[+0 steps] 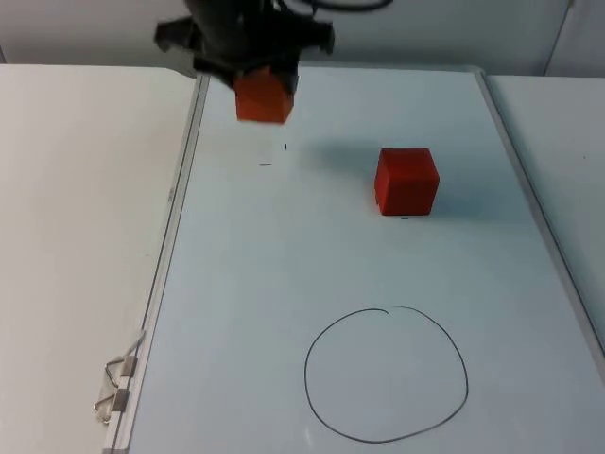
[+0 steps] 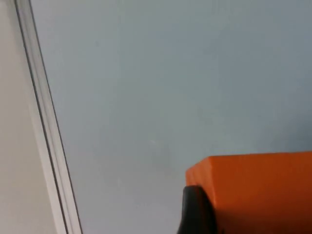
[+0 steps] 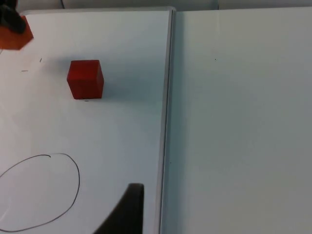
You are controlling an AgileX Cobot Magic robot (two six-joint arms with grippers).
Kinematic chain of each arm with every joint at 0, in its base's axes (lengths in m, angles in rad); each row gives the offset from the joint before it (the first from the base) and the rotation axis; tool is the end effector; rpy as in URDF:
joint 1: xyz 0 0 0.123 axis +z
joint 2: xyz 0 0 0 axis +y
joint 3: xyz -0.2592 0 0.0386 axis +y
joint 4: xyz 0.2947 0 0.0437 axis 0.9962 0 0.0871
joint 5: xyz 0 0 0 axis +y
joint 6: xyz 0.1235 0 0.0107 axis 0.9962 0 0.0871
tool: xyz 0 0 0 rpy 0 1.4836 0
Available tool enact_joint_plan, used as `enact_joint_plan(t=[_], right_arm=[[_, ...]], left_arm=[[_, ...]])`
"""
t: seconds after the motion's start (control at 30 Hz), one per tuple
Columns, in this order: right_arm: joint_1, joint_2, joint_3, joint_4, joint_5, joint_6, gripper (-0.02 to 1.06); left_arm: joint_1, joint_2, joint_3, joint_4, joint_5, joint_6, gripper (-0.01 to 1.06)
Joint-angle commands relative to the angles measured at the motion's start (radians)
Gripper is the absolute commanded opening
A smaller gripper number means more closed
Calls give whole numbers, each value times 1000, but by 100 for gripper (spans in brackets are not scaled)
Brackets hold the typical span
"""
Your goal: Pick up one cube with the left hand and another cube with the right hand. First place the cube in the right hand at the target position, then stack the cube in the left hand on top.
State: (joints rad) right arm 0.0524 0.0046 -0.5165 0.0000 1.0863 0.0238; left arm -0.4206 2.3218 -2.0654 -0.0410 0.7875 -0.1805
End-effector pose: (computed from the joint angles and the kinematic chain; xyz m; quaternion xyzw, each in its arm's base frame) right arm 0.0859 0.0045 0.2871 -0.0123 0.8567 0.0196 0.5153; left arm 0.5212 -0.2371 0.1524 0.1048 0.9473 -0.1069 0.2832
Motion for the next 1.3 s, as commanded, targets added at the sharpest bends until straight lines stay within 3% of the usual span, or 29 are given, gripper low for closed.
enact_joint_plan(t=[0.0,0.2,0.3,0.47,0.53,0.63,0.67,0.73,0.77,0.83,0.9,0.93,0.97,1.07,1.27], right_arm=[[3,-5,7,0,-8,2,104],[3,-5,7,0,-8,2,104],[3,-5,7,0,-8,2,104],[3,-5,7,0,-8,2,104],[3,-5,7,0,-8,2,104],[3,-5,7,0,-8,2,104],[3,-5,7,0,-8,2,104],[3,-5,7,0,-8,0,104],[3,-5,7,0,-8,0,104],[3,-5,7,0,-8,0,104],[3,-5,7,0,-8,0,104],[3,-5,7,0,-8,0,104],[3,-5,7,0,-8,0,104],[3,-5,7,0,-8,0,104],[3,-5,7,0,-8,0,104]], left_arm=[[-6,-69,-45,-14,51,19,23],[-6,-292,-63,-43,91,78,23],[-6,-434,-60,-26,153,129,23],[-6,-552,0,14,143,120,23],[-6,-643,91,14,100,120,23],[-6,-816,331,12,0,120,23],[-6,-816,331,12,0,120,23],[-6,-927,510,12,-78,120,23],[-6,-1017,662,9,-132,120,23],[-6,-1047,711,6,-149,120,23],[-6,-1177,923,-7,-207,118,23],[-6,-1231,1003,-9,-219,116,23],[-6,-1231,1003,-9,-219,116,23],[-6,-1400,1219,-5,-221,91,23],[-6,-1587,1398,6,-215,49,23]])
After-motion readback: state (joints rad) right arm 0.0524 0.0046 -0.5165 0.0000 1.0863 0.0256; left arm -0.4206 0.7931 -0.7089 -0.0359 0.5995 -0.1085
